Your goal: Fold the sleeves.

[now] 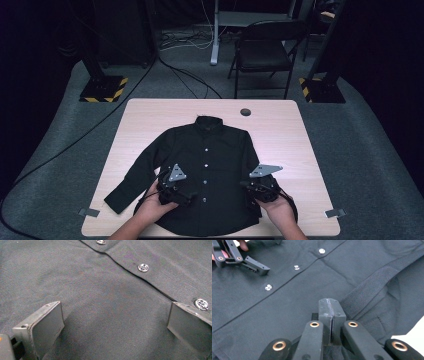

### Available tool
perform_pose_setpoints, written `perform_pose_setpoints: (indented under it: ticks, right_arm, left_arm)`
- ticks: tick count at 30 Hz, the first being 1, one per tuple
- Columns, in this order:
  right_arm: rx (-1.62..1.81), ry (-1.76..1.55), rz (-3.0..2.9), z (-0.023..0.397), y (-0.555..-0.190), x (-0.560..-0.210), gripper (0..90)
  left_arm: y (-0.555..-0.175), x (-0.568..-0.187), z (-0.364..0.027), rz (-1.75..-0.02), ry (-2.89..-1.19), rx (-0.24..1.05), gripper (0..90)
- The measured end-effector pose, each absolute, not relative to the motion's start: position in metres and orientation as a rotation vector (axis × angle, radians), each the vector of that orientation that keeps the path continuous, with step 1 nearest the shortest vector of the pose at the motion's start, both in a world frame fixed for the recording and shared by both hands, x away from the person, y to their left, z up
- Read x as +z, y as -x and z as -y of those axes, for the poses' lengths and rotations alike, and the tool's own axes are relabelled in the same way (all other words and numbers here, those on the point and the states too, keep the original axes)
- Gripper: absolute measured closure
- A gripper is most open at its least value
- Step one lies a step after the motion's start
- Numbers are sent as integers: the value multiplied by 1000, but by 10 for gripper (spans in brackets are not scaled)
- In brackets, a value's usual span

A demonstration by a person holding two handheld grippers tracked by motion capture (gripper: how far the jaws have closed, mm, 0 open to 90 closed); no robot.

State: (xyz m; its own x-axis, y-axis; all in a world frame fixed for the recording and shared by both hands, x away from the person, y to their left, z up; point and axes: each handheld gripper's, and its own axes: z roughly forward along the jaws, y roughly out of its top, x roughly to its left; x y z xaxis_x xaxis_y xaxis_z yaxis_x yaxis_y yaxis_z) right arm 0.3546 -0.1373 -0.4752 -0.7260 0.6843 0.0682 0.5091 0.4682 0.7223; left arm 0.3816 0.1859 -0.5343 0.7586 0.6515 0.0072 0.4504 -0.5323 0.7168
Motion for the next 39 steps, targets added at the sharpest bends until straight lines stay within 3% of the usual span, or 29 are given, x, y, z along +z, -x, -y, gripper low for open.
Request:
perform_pose_setpoints:
  ticks: [39]
  right_arm:
    - [1138, -952, -2599, 83, -367, -511, 898]
  left_arm:
    - [-382, -534, -186, -820, -2224, 356, 3]
